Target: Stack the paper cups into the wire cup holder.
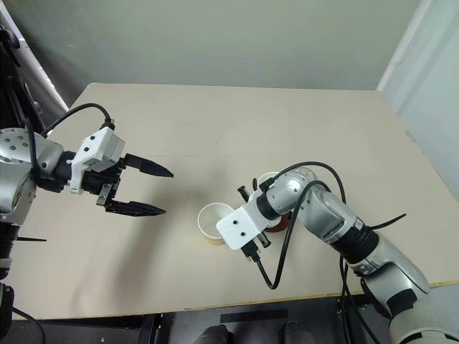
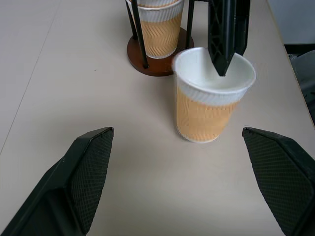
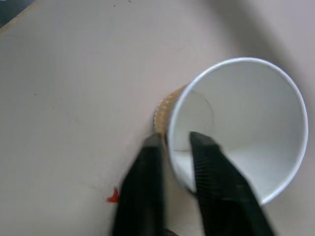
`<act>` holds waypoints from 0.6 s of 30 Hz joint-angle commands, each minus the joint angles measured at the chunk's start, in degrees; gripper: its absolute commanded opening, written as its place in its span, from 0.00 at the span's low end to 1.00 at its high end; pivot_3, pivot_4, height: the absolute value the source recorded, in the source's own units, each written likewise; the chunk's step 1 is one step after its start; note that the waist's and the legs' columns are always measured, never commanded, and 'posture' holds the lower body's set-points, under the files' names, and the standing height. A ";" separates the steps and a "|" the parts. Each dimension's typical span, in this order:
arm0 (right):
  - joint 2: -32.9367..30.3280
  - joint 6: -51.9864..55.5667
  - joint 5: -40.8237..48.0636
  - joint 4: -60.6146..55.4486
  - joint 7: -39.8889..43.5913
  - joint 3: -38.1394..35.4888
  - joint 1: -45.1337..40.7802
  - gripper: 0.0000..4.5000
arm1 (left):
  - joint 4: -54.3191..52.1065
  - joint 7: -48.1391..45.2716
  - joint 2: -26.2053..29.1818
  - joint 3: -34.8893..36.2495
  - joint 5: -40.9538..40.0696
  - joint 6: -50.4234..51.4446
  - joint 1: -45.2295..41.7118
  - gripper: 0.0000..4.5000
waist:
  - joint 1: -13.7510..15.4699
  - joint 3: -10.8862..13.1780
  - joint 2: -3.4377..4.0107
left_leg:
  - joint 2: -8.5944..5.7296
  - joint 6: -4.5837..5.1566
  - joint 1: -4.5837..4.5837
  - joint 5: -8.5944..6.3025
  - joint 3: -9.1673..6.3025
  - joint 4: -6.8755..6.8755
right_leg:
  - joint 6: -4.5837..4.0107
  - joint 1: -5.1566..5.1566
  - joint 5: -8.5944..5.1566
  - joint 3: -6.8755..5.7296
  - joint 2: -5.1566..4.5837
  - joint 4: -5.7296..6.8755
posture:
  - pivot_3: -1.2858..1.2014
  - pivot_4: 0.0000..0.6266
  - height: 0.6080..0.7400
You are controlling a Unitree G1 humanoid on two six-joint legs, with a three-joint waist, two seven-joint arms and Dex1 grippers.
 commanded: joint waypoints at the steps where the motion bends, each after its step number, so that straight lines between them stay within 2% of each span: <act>1: 0.23 -0.44 -0.07 -0.94 0.35 -0.94 -0.71 0.00 | -0.54 -2.38 0.07 1.06 -0.01 -0.83 -0.92 1.00 | 0.00 0.00 0.00 | 0.00 0.00 0.00 0.00 0.00 0.00 | 0.00 0.00 0.00 0.00 0.00 0.00 | 0.52 0.24 1.00; 8: 0.29 0.63 0.72 -1.30 0.46 -2.11 -1.44 0.00 | -0.11 -2.38 -0.32 0.75 0.33 -1.18 -1.15 1.00 | 0.00 0.00 0.00 | 0.00 0.00 0.00 0.00 0.00 0.00 | 0.00 0.00 0.00 0.00 0.00 0.00 | 0.52 0.24 1.00; 18: 1.56 10.16 8.04 -2.77 -1.05 -10.90 -8.07 0.00 | 0.79 -2.38 -0.96 0.01 0.94 -2.10 -1.62 1.00 | -0.01 0.00 0.00 | 0.00 -0.03 -0.03 0.01 -0.02 -0.02 | -0.08 -0.04 -0.04 -0.03 0.00 0.01 | 0.52 0.24 1.00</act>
